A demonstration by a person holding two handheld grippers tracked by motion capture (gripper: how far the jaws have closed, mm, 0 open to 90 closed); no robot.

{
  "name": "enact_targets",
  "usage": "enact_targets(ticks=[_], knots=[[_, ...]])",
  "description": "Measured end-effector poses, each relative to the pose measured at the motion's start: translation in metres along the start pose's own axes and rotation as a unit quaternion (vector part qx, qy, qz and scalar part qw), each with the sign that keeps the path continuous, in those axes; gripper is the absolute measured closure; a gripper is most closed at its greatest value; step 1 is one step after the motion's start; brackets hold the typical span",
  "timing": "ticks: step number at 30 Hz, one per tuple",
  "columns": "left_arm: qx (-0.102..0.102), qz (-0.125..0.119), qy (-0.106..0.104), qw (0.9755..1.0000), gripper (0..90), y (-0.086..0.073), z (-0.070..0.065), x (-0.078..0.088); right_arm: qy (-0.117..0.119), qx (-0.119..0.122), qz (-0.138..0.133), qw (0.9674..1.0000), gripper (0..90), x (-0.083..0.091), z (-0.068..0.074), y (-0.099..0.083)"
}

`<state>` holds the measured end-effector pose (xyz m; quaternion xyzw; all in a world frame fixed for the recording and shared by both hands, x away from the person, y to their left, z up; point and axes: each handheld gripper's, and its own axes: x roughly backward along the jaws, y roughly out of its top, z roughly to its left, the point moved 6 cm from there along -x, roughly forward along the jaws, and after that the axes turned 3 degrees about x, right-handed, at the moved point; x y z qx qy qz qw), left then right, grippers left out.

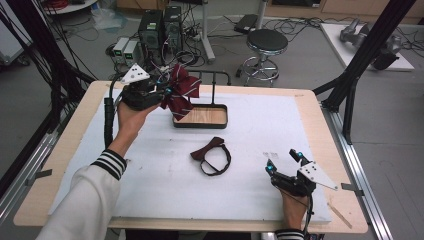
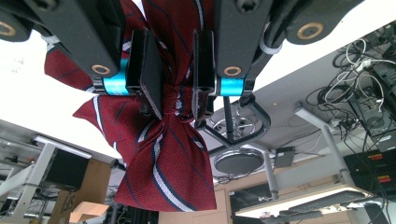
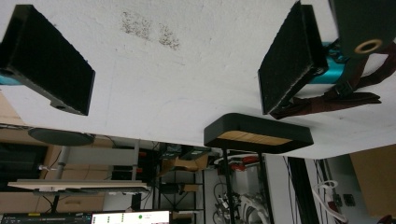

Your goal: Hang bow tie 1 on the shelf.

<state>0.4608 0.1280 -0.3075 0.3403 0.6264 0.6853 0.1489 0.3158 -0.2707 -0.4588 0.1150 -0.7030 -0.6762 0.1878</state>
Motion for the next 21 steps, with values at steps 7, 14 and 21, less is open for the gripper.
enact_targets(ticks=[7, 14, 21], knots=[[0.004, -0.003, 0.007, 1.0, 73.7, 0.005, 0.005, -0.006, 0.001, 0.0, -0.002, 1.0, 10.0, 0.0, -0.001, 0.0], [0.006, -0.009, 0.01, 0.9999, 73.7, 0.013, 0.009, -0.009, 0.001, -0.001, -0.003, 1.0, 10.0, 0.0, -0.001, 0.0], [0.012, -0.008, 0.018, 0.9997, 73.7, 0.018, 0.013, -0.014, 0.001, -0.006, -0.001, 1.0, 10.0, 0.0, -0.001, 0.0]])
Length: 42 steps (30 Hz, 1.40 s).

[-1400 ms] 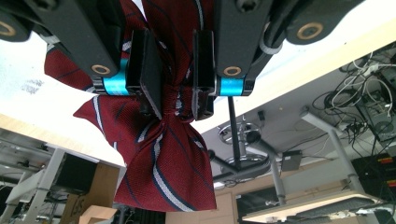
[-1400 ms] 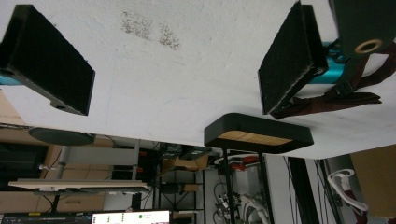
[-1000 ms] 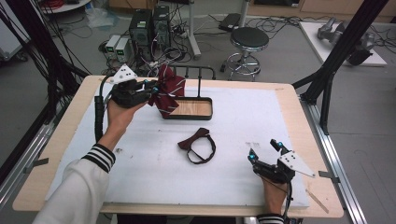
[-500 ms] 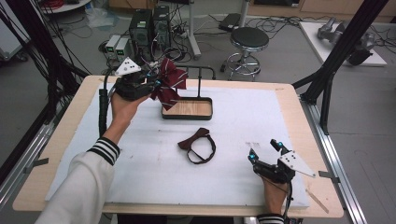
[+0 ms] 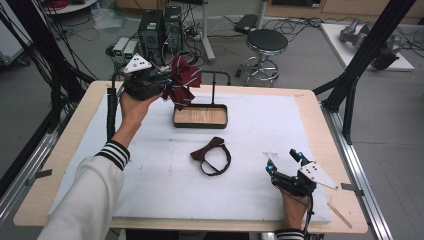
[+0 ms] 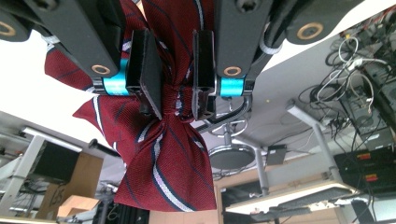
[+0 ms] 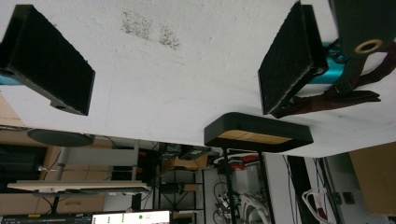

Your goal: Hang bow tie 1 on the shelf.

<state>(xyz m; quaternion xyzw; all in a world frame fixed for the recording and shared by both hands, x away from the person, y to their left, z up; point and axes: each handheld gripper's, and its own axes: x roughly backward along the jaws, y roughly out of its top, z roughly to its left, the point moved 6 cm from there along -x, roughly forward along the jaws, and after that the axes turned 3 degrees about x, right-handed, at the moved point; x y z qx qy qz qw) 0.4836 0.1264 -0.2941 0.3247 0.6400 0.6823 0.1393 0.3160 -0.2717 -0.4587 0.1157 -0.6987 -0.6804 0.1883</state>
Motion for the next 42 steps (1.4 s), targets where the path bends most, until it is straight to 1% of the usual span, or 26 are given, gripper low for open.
enact_targets(ticks=[3, 5, 9, 12, 19, 23, 27, 29, 32, 38, 42], knots=[[0.002, -0.002, 0.003, 1.0, 73.7, 0.002, 0.001, -0.001, 0.0, 0.001, 0.0, 1.0, 10.0, 0.0, 0.0, 0.0], [0.007, -0.004, 0.003, 1.0, 73.7, 0.004, 0.002, -0.001, 0.0, 0.001, 0.0, 1.0, 10.0, 0.0, 0.0, 0.0], [0.004, 0.0, 0.01, 0.9999, 73.7, 0.008, 0.004, -0.002, 0.0, 0.0, -0.002, 1.0, 10.0, 0.0, -0.001, 0.0], [0.013, -0.007, 0.01, 0.9998, 73.7, 0.011, 0.005, -0.003, 0.0, 0.0, -0.002, 1.0, 10.0, 0.0, -0.001, 0.0], [0.023, -0.009, 0.019, 0.9995, 73.7, 0.014, 0.011, -0.004, 0.0, 0.0, -0.002, 1.0, 10.0, 0.0, -0.001, 0.0], [0.022, -0.01, 0.017, 0.9996, 73.7, 0.016, 0.01, -0.003, 0.0, 0.0, -0.002, 1.0, 10.0, 0.0, -0.001, 0.0], [0.017, -0.008, 0.018, 0.9997, 73.7, 0.018, 0.008, -0.004, 0.0, 0.0, -0.002, 1.0, 10.0, 0.0, -0.001, 0.0], [0.018, -0.01, 0.017, 0.9996, 73.7, 0.019, 0.008, -0.005, 0.0, -0.001, -0.002, 1.0, 10.0, 0.0, -0.001, 0.0], [0.014, -0.006, 0.017, 0.9997, 73.7, 0.019, 0.007, -0.006, 0.001, -0.002, -0.002, 1.0, 10.0, 0.0, -0.001, 0.0], [0.002, -0.003, 0.013, 0.9999, 73.7, 0.02, -0.001, -0.002, 0.0, -0.002, -0.001, 1.0, 10.0, 0.0, -0.001, 0.0], [-0.005, -0.002, 0.006, 1.0, 73.7, 0.022, -0.008, 0.002, 0.0, 0.001, 0.0, 1.0, 10.0, -0.001, -0.001, 0.0]])
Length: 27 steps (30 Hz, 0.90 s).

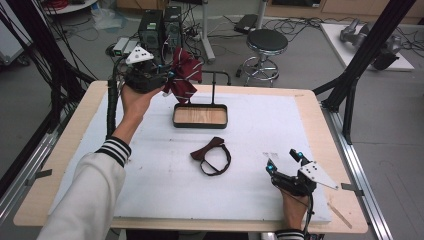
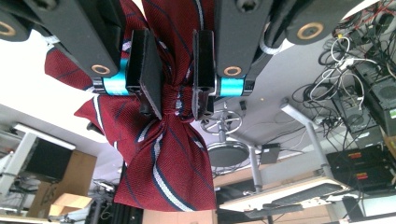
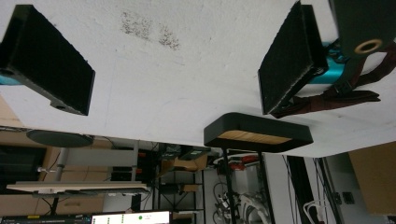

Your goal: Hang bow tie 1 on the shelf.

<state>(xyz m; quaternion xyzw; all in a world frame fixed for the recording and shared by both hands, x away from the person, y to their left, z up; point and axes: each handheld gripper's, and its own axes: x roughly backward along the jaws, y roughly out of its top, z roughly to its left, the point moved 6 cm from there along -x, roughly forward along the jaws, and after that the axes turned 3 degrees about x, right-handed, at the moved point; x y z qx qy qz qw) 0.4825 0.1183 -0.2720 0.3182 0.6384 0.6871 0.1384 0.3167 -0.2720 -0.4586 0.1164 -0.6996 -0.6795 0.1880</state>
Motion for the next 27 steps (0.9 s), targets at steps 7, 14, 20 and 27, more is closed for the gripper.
enact_targets(ticks=[7, 14, 20, 27], knots=[[0.008, -0.011, -0.002, 0.9999, 73.7, 0.004, 0.001, 0.001, -0.001, 0.001, 0.0, 1.0, 10.0, 0.0, 0.0, 0.0], [0.013, -0.013, -0.001, 0.9998, 73.6, 0.004, 0.009, -0.005, 0.0, -0.001, 0.0, 1.0, 10.0, 0.0, 0.0, 0.0], [0.015, -0.014, 0.001, 0.9998, 73.7, 0.005, 0.016, -0.012, 0.0, -0.001, 0.0, 1.0, 10.0, 0.0, 0.0, 0.0], [0.016, -0.006, 0.004, 0.9998, 73.7, 0.0, 0.024, -0.022, 0.0, 0.001, 0.0, 1.0, 10.0, 0.0, 0.0, 0.0]])
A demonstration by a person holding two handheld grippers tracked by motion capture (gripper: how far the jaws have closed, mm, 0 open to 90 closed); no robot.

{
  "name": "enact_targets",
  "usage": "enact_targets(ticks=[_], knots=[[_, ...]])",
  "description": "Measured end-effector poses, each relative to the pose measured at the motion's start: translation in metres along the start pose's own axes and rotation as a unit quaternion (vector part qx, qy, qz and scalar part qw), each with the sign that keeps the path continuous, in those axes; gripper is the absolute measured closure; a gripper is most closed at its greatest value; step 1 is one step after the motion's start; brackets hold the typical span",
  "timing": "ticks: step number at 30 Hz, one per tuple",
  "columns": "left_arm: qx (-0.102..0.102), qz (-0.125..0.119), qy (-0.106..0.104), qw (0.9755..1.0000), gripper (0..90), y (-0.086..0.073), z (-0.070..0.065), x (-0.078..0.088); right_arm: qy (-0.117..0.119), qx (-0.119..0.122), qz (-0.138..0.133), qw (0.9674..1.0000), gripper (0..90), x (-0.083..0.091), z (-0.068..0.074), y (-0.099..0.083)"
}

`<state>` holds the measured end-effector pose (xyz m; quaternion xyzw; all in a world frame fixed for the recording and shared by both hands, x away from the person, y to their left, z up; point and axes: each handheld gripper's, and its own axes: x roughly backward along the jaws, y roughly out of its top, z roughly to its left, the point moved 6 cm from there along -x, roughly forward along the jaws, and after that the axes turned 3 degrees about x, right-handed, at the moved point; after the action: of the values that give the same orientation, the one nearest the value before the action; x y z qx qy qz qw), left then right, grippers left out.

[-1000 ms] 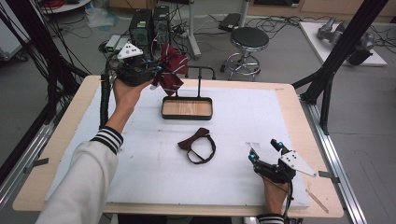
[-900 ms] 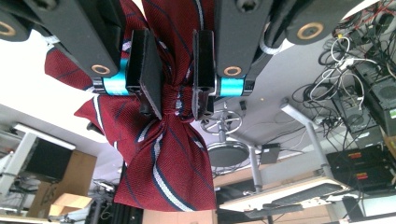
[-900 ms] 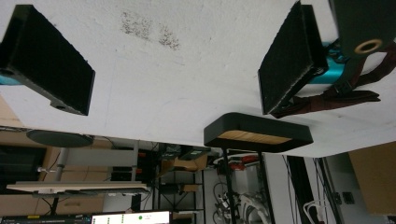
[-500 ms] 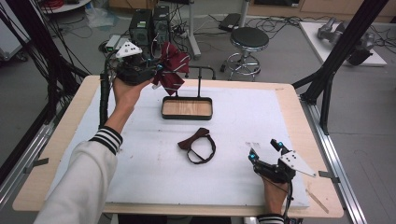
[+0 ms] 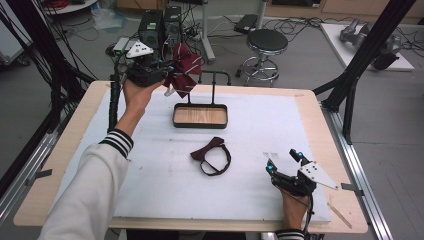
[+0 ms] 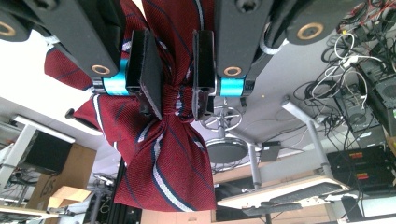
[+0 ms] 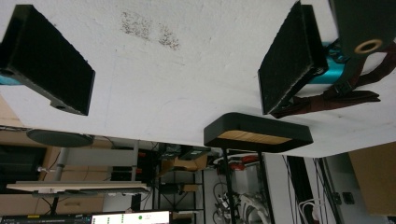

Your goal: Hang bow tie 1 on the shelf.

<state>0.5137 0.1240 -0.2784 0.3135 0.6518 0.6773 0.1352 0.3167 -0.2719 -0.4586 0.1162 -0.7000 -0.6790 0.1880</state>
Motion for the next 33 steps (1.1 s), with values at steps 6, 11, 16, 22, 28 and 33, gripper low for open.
enact_targets(ticks=[6, 11, 16, 22, 28, 33], knots=[[0.004, 0.003, 0.007, 1.0, 73.7, -0.003, 0.008, -0.006, 0.0, -0.001, 0.002, 1.0, 10.0, 0.0, 0.0, 0.0], [0.01, 0.006, 0.016, 0.9998, 73.7, -0.006, 0.016, -0.01, 0.0, -0.001, 0.001, 1.0, 10.0, 0.0, 0.001, 0.0], [0.012, 0.01, 0.022, 0.9996, 73.6, -0.009, 0.02, -0.012, -0.001, 0.0, 0.001, 1.0, 10.0, 0.0, 0.001, 0.0], [0.013, 0.012, 0.015, 0.9997, 73.7, -0.012, 0.022, -0.009, -0.001, 0.002, 0.001, 1.0, 10.0, 0.0, 0.001, 0.0], [0.014, 0.017, 0.019, 0.9996, 73.6, -0.019, 0.024, -0.005, -0.001, 0.005, 0.002, 1.0, 10.0, -0.001, 0.001, 0.0], [0.026, 0.016, 0.021, 0.9993, 73.5, -0.026, 0.029, -0.002, -0.001, 0.006, 0.002, 1.0, 10.0, 0.0, 0.001, 0.0]])
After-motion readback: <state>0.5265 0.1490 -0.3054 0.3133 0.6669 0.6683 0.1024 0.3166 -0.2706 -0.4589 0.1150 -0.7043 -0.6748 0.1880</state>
